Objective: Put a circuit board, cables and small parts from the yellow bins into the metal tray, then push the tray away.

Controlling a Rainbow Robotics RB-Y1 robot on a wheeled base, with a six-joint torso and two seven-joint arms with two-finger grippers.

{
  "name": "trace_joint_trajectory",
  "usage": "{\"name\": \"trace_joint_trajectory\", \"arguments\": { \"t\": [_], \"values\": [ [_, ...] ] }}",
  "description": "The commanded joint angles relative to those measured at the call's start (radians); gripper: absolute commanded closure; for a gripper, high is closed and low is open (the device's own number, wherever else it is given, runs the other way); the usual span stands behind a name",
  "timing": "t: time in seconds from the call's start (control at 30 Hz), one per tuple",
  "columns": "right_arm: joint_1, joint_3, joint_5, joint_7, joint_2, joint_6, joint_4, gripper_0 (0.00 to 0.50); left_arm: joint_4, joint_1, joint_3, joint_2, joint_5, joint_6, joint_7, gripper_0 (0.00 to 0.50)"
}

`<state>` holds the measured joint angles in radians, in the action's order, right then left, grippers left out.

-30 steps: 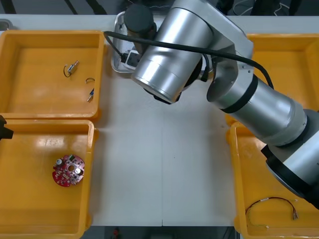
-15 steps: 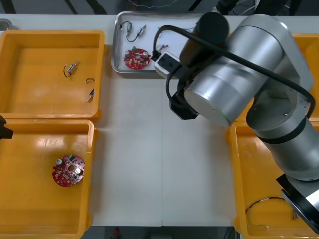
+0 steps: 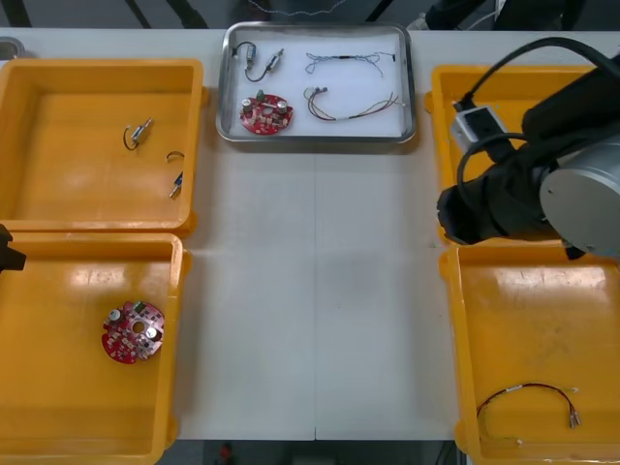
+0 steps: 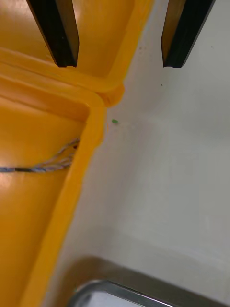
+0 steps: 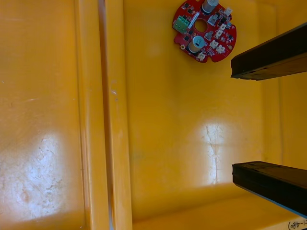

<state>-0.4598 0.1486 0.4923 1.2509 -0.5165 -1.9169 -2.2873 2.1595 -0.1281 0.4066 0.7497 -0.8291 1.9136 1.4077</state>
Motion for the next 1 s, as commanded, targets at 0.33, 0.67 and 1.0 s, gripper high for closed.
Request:
{"name": "trace_joint_trajectory", "arguments": {
  "t": [0.33, 0.67, 1.0],
  "values": [
    [0.25, -0.291, 0.135, -0.013, -0.1, -0.003, -0.067, 0.0, 0.028, 0.018, 0.031, 0.045, -0.007, 0.006, 0.016, 0.002],
    [0.36, -0.428, 0.19, 0.001, -0.139, -0.003, -0.067, 0.0, 0.028, 0.018, 0.031, 0.045, -0.007, 0.006, 0.016, 0.002],
    [0.38, -0.483, 0.238, 0.005, -0.165, -0.003, -0.066, 0.0, 0.028, 0.018, 0.031, 0.045, -0.007, 0.006, 0.016, 0.0]
  ]
}}
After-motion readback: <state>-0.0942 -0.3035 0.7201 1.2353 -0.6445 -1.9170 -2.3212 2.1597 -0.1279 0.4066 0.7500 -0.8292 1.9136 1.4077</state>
